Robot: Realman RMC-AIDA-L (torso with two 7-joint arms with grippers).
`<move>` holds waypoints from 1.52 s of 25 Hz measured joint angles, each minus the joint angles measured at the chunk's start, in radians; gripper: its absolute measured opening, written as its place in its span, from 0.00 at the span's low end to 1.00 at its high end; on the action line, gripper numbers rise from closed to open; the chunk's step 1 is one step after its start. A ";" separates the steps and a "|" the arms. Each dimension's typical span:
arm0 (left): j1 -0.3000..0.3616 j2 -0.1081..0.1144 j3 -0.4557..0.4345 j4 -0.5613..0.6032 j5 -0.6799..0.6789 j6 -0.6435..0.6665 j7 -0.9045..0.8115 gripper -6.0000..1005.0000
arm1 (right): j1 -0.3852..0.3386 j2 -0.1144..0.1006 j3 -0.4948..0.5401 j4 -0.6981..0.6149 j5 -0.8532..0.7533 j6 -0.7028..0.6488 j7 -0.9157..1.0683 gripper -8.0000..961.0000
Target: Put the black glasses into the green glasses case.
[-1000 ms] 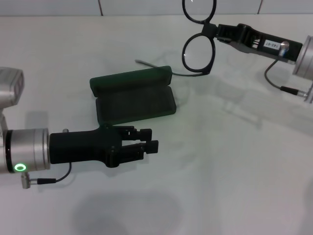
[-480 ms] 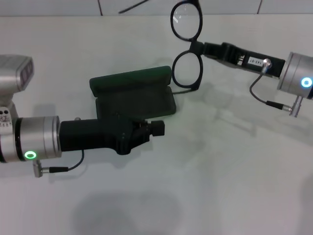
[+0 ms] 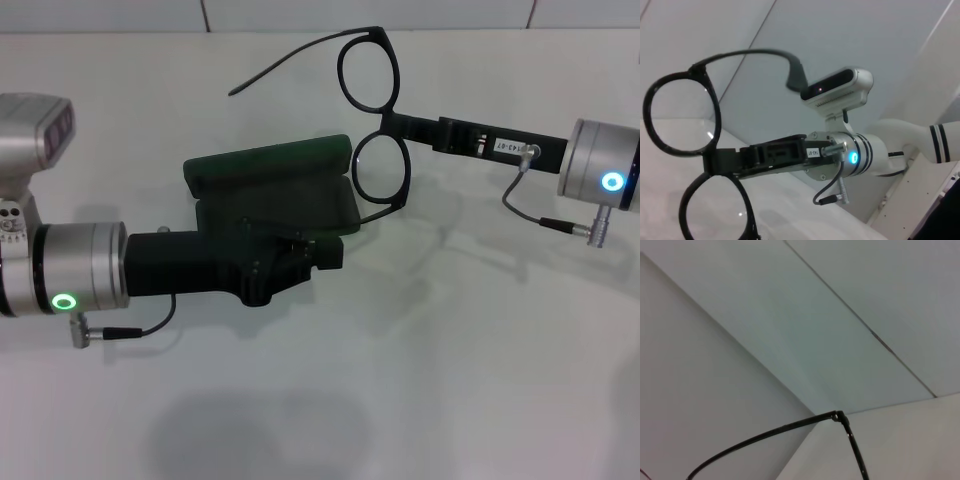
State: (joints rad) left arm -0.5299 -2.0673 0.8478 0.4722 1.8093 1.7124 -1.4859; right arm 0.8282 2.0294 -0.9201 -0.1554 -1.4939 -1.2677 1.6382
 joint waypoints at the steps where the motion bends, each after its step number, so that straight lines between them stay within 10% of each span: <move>1: -0.002 0.000 0.000 0.000 0.000 0.001 -0.003 0.00 | -0.001 0.000 -0.003 -0.002 -0.001 0.000 -0.005 0.06; 38: -0.105 0.002 -0.031 0.011 -0.016 -0.056 0.001 0.01 | -0.008 0.000 -0.232 -0.090 0.006 -0.158 -0.039 0.06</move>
State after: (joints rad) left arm -0.6349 -2.0648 0.8164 0.4832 1.7931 1.6568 -1.4848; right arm 0.8206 2.0294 -1.1520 -0.2451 -1.4879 -1.4255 1.5989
